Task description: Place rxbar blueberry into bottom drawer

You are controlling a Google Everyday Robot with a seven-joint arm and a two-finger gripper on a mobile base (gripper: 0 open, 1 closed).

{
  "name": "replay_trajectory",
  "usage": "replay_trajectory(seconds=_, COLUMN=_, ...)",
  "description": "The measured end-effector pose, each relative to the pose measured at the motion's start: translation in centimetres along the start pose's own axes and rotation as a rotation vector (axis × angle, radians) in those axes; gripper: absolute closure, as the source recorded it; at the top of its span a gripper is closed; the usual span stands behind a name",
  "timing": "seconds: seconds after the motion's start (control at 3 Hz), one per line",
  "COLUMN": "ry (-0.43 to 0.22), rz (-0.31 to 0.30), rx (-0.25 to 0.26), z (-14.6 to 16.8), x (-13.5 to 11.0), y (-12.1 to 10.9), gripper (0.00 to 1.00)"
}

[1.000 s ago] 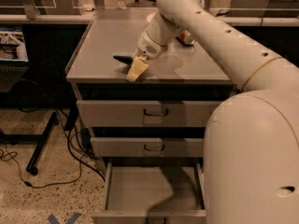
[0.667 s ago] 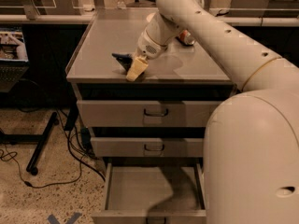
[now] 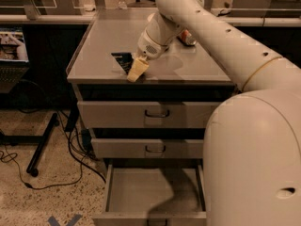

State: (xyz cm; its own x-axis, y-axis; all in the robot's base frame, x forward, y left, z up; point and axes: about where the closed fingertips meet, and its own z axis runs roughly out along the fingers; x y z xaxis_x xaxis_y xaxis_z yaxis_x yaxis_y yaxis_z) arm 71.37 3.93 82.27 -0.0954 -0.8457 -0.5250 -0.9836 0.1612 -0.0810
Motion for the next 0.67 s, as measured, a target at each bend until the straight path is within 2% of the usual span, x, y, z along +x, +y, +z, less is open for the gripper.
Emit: replay_trajectory(seconds=0.67, ry=0.000, rz=0.000, rx=0.000, z=-0.08, x=-0.01, y=0.69, gripper=1.00)
